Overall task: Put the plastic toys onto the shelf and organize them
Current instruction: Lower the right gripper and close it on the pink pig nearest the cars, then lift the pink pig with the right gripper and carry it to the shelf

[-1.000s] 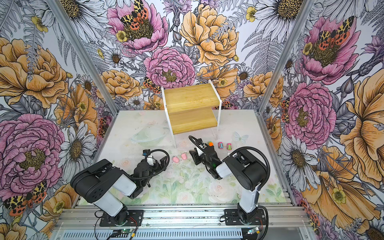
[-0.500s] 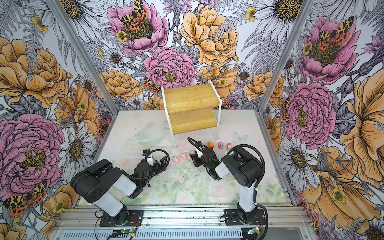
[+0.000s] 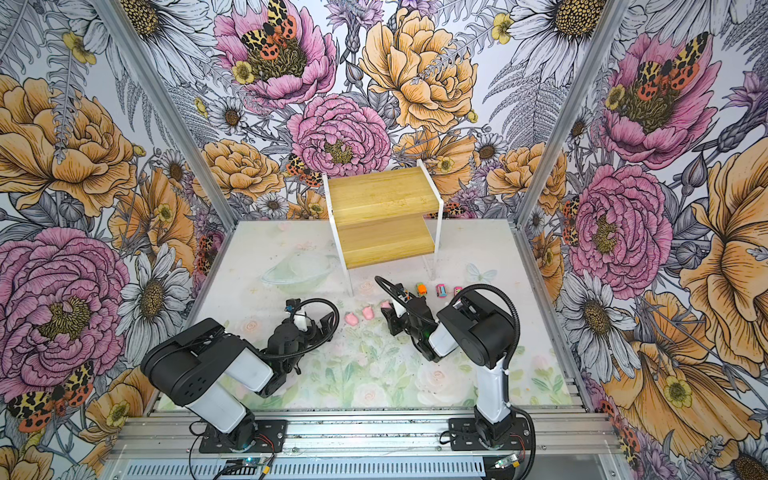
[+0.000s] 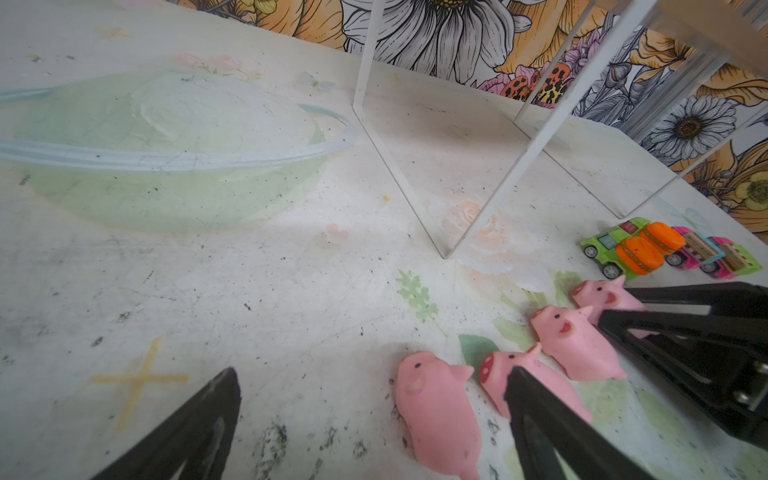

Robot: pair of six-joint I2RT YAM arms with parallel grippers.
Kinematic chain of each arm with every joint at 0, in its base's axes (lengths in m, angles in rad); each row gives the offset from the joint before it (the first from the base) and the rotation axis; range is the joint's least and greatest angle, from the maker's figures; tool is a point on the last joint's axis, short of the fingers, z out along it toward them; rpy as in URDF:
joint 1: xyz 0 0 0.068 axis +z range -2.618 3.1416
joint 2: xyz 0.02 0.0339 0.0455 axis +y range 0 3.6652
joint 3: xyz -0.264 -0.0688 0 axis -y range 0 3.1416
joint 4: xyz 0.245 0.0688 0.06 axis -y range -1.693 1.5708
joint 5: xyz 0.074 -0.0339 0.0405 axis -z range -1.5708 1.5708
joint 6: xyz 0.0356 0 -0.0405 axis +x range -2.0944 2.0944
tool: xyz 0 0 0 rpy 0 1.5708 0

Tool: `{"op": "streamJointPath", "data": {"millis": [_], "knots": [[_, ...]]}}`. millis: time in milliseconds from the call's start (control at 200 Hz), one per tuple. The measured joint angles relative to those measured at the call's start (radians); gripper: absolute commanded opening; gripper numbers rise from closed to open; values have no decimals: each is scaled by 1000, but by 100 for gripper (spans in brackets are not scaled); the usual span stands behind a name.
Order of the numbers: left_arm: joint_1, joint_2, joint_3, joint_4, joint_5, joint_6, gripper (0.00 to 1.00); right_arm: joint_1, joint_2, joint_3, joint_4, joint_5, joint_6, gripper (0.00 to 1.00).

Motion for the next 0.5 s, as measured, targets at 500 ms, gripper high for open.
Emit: {"op": "streamJointPath", "data": {"millis": [500], "knots": [[0, 0, 2, 0, 0, 0, 99, -2, -57, -19, -22, -1, 0, 28]]}}
